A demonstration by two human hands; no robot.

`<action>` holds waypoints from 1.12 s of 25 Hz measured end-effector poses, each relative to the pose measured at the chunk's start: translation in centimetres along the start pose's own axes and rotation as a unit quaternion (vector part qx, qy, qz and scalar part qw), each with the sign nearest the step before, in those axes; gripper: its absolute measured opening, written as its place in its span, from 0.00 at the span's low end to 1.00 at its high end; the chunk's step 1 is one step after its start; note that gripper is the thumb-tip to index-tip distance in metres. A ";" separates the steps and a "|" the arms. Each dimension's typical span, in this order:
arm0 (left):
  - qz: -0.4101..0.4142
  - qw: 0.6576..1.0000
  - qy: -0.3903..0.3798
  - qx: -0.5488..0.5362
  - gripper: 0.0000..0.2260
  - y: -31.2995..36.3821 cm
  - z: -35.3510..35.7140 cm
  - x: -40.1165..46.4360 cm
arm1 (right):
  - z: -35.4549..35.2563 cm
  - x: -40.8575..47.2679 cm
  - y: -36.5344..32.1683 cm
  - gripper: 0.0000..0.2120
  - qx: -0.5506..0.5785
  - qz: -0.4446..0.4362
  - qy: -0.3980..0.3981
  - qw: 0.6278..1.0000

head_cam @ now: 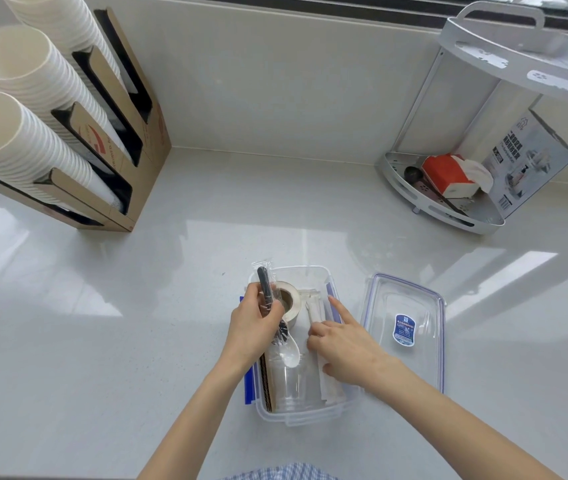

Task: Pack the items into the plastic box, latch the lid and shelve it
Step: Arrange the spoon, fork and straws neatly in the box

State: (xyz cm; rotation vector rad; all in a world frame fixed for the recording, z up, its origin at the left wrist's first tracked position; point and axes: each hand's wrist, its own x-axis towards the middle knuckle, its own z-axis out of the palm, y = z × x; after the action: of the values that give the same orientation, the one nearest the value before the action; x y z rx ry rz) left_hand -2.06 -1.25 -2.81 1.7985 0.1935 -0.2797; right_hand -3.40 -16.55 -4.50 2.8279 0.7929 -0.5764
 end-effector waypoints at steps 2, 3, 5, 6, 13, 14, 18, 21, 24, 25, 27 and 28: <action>0.002 1.000 -0.007 0.000 0.06 0.1 0.0 -0.1 | -0.2 -0.1 0.2 0.17 0.077 0.006 0.034 0.996; 0.004 1.000 -0.010 -0.001 0.06 0.2 0.0 -0.1 | -0.5 -0.2 0.4 0.17 0.133 0.011 0.069 0.989; 0.011 1.000 -0.024 0.006 0.05 0.3 0.2 -0.1 | -1.2 -0.3 0.6 0.14 0.246 0.037 0.163 0.955; 0.015 0.999 -0.033 0.013 0.06 0.3 0.3 -0.2 | -1.5 -0.4 0.6 0.13 0.302 0.059 0.201 0.930; 0.066 0.994 -0.080 0.023 0.08 0.3 1.0 -0.2 | -2.9 -0.2 0.0 0.04 0.619 0.140 0.169 0.754; 0.070 0.994 -0.082 0.021 0.08 0.2 1.0 -0.1 | -2.9 -0.3 0.0 0.04 0.641 0.144 0.155 0.737; 0.097 0.988 -0.118 0.033 0.11 0.4 1.6 -0.2 | -3.3 -0.6 0.1 0.06 0.678 0.143 0.116 0.712; 0.103 0.983 -0.147 0.032 0.11 0.6 1.9 -0.5 | -3.5 -0.9 0.6 0.04 0.677 0.137 0.091 0.717; 0.056 0.976 -0.204 0.050 0.15 0.5 1.6 -0.4 | -3.2 -1.1 0.9 0.08 0.662 0.161 0.083 0.727; 0.041 0.972 -0.222 0.066 0.19 0.4 1.3 -0.2 | -3.1 -1.0 0.9 0.10 0.641 0.181 0.092 0.740; 0.051 0.964 -0.219 0.143 0.20 0.2 0.6 0.0 | -2.9 -1.0 1.0 0.11 0.572 0.223 0.121 0.780; 0.073 0.957 -0.201 0.193 0.17 0.1 0.3 0.0 | -2.7 -1.0 1.0 0.10 0.529 0.241 0.135 0.802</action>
State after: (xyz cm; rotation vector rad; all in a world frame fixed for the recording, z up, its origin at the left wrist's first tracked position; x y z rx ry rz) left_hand -2.07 -1.56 -2.79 2.0821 -0.3024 -0.6025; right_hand -2.79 -17.18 -1.55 3.9436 -0.4758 -0.6644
